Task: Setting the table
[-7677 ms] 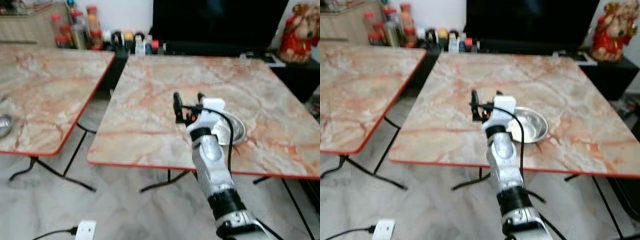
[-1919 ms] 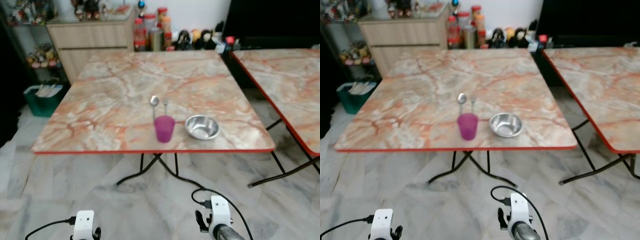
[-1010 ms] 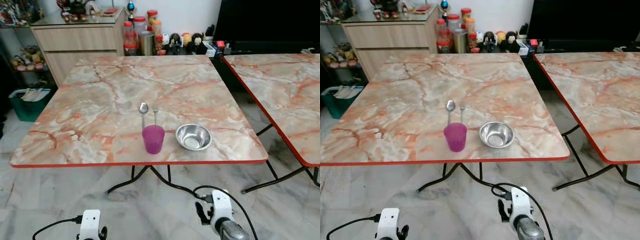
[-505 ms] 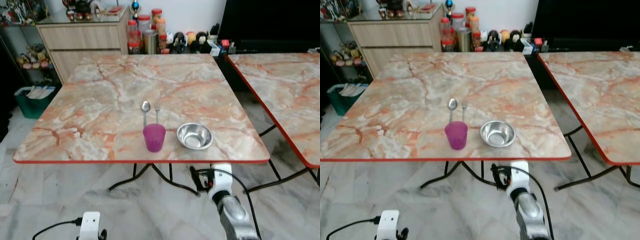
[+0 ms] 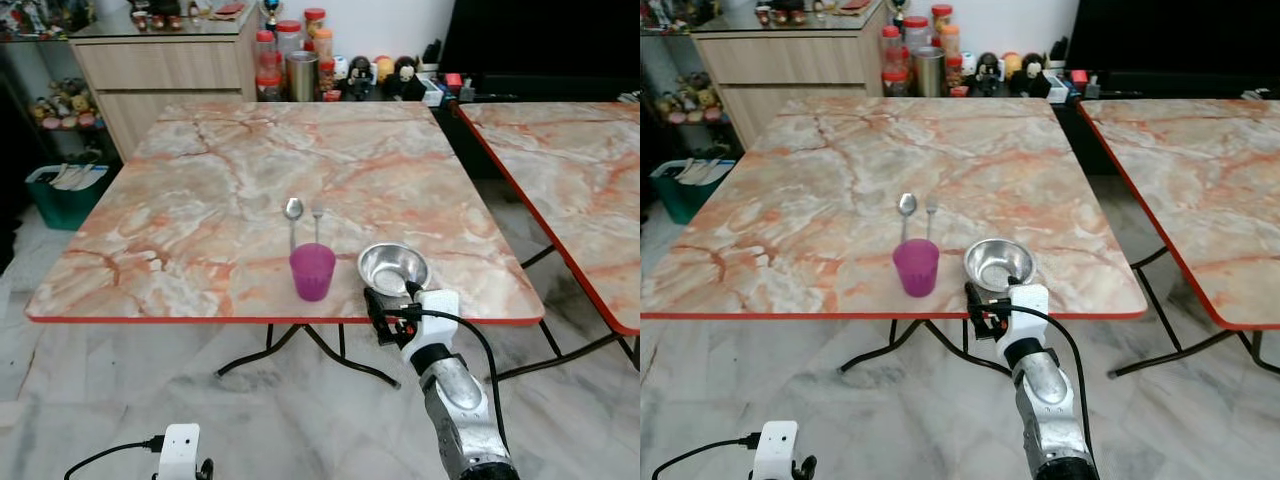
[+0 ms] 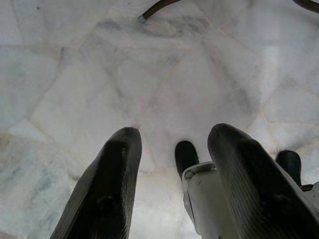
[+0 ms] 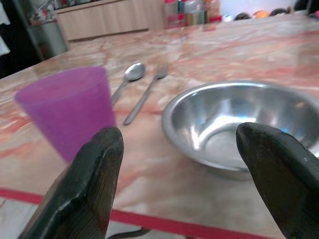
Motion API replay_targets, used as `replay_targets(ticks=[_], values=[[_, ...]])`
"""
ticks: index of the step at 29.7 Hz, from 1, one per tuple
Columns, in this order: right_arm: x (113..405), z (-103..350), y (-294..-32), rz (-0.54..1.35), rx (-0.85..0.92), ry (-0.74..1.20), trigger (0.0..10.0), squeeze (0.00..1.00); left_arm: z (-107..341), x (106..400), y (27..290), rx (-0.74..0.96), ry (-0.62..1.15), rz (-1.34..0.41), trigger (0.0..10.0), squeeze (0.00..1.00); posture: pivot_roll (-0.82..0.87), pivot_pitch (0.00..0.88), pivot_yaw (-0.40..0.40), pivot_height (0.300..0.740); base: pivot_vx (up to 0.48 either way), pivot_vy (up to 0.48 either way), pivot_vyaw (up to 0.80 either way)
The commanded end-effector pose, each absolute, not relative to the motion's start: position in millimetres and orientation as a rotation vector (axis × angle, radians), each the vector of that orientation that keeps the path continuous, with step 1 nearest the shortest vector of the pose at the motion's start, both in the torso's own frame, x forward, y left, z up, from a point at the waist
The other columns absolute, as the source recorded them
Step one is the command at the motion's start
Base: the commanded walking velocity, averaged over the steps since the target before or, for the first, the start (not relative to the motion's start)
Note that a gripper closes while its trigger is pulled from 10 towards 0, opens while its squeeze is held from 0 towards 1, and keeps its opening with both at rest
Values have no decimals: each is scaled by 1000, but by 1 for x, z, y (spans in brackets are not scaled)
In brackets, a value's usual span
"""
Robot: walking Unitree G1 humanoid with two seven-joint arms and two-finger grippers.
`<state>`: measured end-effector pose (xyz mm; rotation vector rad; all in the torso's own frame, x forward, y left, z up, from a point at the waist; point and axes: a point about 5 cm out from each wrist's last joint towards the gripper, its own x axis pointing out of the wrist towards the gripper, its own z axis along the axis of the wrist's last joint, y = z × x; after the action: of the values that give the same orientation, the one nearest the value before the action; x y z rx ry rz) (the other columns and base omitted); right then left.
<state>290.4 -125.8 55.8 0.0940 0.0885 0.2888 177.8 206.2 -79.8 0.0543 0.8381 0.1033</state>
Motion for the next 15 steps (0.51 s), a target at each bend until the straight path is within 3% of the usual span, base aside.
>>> replay_targets(ticks=[1, 15], values=[[291, 61, -128, 271, 113, 76, 10000, 0, -80, 177, 208, 53, 839, 112, 10000, 0, -41, 0, -19, 740, 0, 0, 0], [315, 101, -128, 163, 307, -17, 10000, 0, -79, 180, 207, 57, 834, 105, 10000, 0, -42, 0, -16, 740, 0, 0, 0]])
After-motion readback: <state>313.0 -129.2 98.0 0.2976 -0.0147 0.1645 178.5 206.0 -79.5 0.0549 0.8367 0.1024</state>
